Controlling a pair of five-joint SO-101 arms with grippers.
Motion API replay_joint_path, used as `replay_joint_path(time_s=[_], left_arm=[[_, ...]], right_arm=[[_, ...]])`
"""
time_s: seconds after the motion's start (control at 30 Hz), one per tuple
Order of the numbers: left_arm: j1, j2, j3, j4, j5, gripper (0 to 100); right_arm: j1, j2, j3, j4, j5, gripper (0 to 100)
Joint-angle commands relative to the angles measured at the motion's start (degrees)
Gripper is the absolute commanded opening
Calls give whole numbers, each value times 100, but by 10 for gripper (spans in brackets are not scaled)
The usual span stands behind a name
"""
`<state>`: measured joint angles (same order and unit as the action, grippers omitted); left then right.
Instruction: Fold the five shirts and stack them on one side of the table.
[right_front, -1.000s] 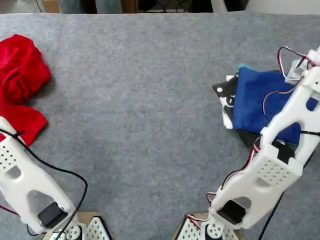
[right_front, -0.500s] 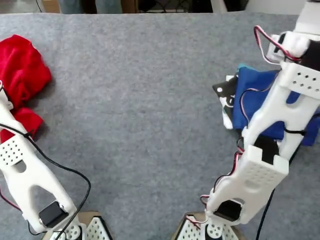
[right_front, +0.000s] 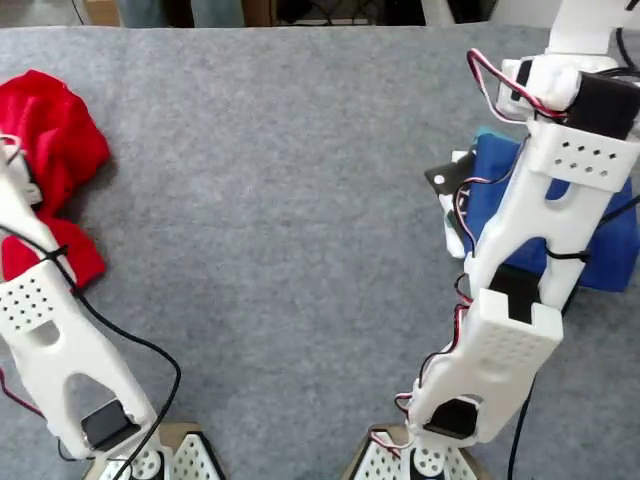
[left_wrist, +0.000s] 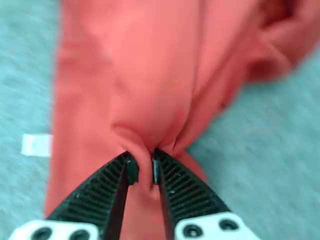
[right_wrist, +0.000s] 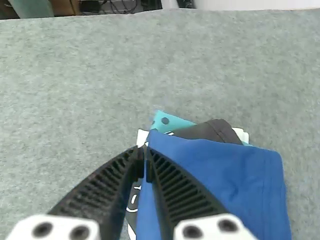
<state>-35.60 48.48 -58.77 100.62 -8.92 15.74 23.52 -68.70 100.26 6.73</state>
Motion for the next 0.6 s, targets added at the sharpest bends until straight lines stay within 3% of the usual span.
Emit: replay_joint_path(time_s=[0.0,0.2,0.37,0.57], left_arm=[[646,-1714,2053,-105,-185,27],[1253,-4299,5332,-1407,-554,27],[2554,-6796,8180,-2066,-1222,28],[3468,-9222,9859,-2040,-1688,28]], right_arm=[[-158,-277,-189,26,-44,15],[-176,-312,-189,35,-53,15],[-149,-312,-207,62,-44,15],[-193,-277,-189,62,-35,18]])
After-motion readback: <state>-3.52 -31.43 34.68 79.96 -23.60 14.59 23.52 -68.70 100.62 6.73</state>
